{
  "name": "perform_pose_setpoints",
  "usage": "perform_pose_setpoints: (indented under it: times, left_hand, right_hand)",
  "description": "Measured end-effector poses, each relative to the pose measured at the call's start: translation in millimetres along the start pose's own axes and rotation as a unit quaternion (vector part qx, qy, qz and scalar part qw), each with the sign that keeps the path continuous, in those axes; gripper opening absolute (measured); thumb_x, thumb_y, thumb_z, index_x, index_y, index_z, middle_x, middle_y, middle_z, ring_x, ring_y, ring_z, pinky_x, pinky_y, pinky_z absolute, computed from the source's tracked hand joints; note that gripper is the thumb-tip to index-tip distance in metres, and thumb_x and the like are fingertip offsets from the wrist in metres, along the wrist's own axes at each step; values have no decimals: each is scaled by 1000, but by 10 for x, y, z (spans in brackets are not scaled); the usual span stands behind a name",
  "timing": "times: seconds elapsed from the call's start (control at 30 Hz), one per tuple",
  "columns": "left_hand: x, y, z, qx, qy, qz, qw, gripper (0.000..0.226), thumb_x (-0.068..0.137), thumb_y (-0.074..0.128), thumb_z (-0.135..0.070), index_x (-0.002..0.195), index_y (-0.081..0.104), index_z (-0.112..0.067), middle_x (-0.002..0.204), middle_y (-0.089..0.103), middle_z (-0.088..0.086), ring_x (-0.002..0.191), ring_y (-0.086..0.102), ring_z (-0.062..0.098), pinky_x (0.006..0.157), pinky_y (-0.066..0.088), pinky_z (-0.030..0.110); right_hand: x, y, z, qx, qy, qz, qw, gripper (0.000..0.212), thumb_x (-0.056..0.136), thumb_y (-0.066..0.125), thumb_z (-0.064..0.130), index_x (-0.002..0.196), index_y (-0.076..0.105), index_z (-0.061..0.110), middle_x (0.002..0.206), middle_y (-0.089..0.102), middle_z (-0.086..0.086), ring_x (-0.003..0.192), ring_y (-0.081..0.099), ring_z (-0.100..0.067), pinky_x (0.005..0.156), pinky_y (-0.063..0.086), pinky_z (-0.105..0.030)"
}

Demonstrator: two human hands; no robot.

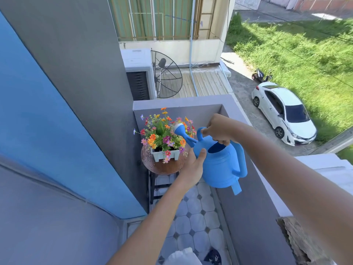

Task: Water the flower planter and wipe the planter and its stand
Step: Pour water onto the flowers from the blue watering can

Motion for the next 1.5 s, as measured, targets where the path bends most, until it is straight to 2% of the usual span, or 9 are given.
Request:
perform_pose_setpoints:
  times: [0.13,0.27,0.4,0.53,0.7,0.93,1.17,1.3,1.5]
  left_hand:
    - [-9,101,-4,12,11,16,1000,31,103,36,-43,130,41,-27,121,55,-17,110,52,-6,82,40,14]
    - [36,166,2,31,16,22,999,41,101,38,-48,133,44,-23,127,58,-3,116,54,7,89,46,27]
    - [103,166,35,47,21,28,998,42,97,41,-54,132,46,-30,125,60,-6,118,57,10,101,48,43]
    - [179,172,-10,76,39,29,996,43,101,39,-48,139,40,-30,122,54,-14,117,54,5,99,47,35]
    - [394,304,100,130,36,46,990,58,98,38,-54,150,25,-33,142,48,-4,125,52,13,104,47,42]
    - [698,945,182,189,23,103,976,60,99,34,-53,154,18,-34,157,32,-9,140,36,12,113,36,38]
    - [984,1884,422,198,5,176,964,48,100,35,-47,147,34,-34,125,54,-20,106,53,-3,89,42,20]
    - [1141,2419,644,218,-7,212,953,50,94,34,-57,137,46,-35,121,64,-7,102,61,10,93,49,33]
    - [1328,3029,916,245,-20,264,933,52,90,34,-63,131,50,-34,110,67,-8,104,63,18,98,48,47]
  right_hand:
    - [-70,-27,-157,12,18,-15,1000,33,100,52,22,91,64,-8,62,54,-17,43,46,-25,44,37,-26]
    - [-126,-85,-265,14,11,-52,998,30,101,52,26,92,61,-1,74,61,-17,47,51,-22,46,42,-26]
    - [-176,-84,-410,54,10,-81,995,33,102,50,30,89,59,1,72,59,-14,48,50,-19,47,43,-26]
    - [-186,8,-673,121,41,-94,987,35,101,46,24,95,63,-5,63,59,-17,39,45,-22,49,40,-27]
    - [-186,154,-1039,251,40,-128,959,32,102,44,25,86,55,-1,67,54,-19,42,42,-24,50,39,-32]
    - [-309,331,-1819,482,89,-225,842,34,102,45,32,75,32,16,64,32,-5,42,30,-16,41,32,-26]
    - [-491,436,-2616,633,150,-283,705,19,104,37,29,91,42,16,59,27,-1,42,28,-13,39,29,-24]
    - [-574,466,-3062,679,184,-319,635,21,105,36,25,93,47,11,57,29,-2,41,27,-13,39,28,-23]
    - [-588,552,-3633,721,222,-358,550,21,105,36,27,91,44,13,55,33,-1,39,29,-13,38,28,-24]
Point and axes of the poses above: each hand's wrist, its own x-axis towards the middle knuckle, its own y-axis out of the palm, z = x × y, the point moved 9 cm from there along x, towards the middle knuckle
